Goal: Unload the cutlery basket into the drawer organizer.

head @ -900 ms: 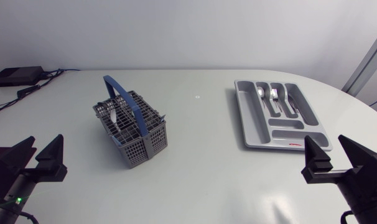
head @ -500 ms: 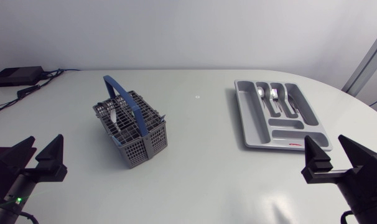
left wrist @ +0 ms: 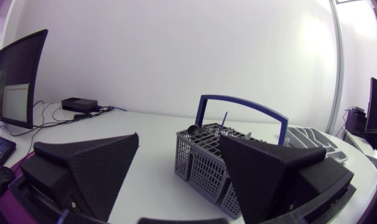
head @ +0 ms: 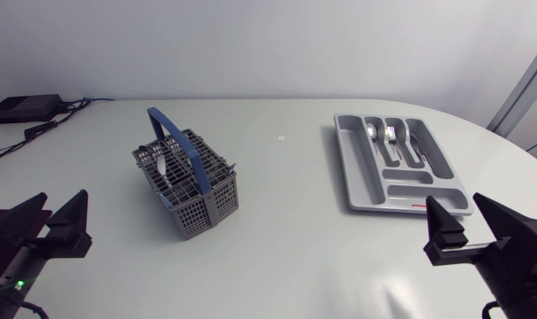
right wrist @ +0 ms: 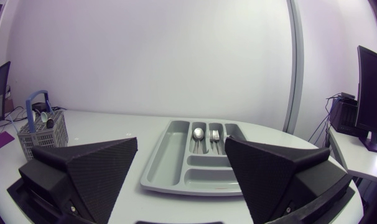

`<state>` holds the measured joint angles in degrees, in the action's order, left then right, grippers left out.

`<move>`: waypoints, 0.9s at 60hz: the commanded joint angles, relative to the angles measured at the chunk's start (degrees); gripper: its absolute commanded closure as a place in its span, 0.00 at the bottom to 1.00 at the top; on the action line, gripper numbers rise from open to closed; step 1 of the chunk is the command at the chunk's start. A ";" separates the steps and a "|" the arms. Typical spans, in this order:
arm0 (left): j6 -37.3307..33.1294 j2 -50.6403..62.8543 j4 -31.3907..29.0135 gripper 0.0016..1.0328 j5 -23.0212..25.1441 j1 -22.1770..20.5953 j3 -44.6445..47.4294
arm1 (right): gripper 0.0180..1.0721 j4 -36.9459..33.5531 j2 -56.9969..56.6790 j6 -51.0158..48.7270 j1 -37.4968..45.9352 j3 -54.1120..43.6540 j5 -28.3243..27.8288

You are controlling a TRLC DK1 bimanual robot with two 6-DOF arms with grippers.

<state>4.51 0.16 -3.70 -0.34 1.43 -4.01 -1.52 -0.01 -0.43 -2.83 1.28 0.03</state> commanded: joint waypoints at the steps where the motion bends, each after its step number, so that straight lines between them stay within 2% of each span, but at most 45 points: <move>1: 1.20 2.30 -1.22 0.04 -0.10 -0.29 -5.48 | 0.04 -0.94 -0.25 -0.45 -2.18 2.15 0.76; 10: 1.20 10.03 -1.04 0.04 -0.10 -0.38 -11.11 | 0.04 -0.15 4.67 -0.36 -5.08 6.90 2.43; 16: 1.29 18.56 -1.22 0.05 -0.10 -0.20 -16.38 | 0.05 2.57 14.25 0.43 -6.22 11.03 4.01; 24: 0.76 29.37 -3.68 0.12 -0.19 0.41 -22.80 | 0.05 4.16 26.73 2.36 -6.49 17.00 4.27; 31: -0.47 36.84 -6.14 0.12 -0.01 0.85 -27.10 | 0.05 3.63 34.02 3.59 -8.60 21.40 4.54; 38: -5.57 43.69 -7.81 0.12 -0.01 2.96 -30.44 | 0.05 2.40 40.09 3.85 -14.84 25.26 7.70; 45: -16.99 51.52 -11.24 0.18 -0.01 3.75 -34.92 | 0.05 -1.12 47.82 3.77 -22.83 30.63 12.36; 48: -18.66 53.45 -12.03 0.18 0.08 4.28 -36.07 | 0.05 -2.96 51.43 3.77 -25.47 33.26 13.59; 54: -23.76 57.23 -17.83 0.17 5.79 7.18 -39.58 | 0.05 -7.27 59.25 3.85 -30.22 39.50 14.03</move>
<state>-13.47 54.46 -18.61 2.92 6.59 -39.86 -6.37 53.65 1.76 -29.87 36.25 13.28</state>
